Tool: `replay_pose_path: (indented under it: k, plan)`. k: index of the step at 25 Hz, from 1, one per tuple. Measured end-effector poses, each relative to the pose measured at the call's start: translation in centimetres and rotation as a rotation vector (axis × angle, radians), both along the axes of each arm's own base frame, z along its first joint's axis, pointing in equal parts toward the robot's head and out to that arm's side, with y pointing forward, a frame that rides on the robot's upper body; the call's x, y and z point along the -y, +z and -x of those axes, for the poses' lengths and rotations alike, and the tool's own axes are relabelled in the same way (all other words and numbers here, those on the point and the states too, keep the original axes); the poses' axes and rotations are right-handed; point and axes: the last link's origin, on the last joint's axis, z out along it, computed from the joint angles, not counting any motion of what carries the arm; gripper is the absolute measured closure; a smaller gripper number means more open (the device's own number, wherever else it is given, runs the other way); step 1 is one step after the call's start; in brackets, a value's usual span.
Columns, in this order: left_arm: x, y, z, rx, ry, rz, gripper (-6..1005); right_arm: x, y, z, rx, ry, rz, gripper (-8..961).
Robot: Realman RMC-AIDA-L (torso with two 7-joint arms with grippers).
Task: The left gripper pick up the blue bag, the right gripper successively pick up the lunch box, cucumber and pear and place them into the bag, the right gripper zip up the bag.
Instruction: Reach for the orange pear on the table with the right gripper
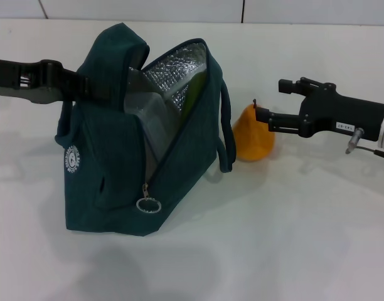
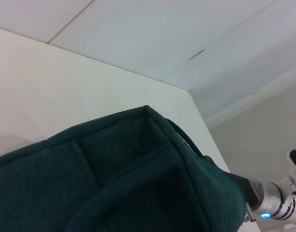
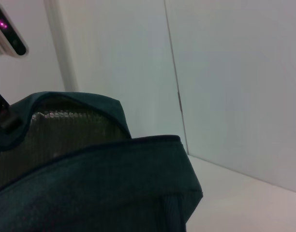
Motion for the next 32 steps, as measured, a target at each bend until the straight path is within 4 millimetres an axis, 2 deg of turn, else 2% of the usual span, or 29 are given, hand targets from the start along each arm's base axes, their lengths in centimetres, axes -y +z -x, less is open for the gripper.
replay_pose_path:
  k: [14,32]
  plan:
    - [0.0,-0.2,-0.1,0.0,-0.021,-0.003,959,-1.4,-1.5,1.4,0.089,0.029,0.0,83]
    - [0.1,-0.2,-0.1,0.003,-0.015,0.002,960,-1.7,-1.7,1.6,0.101,0.025,-0.01,139]
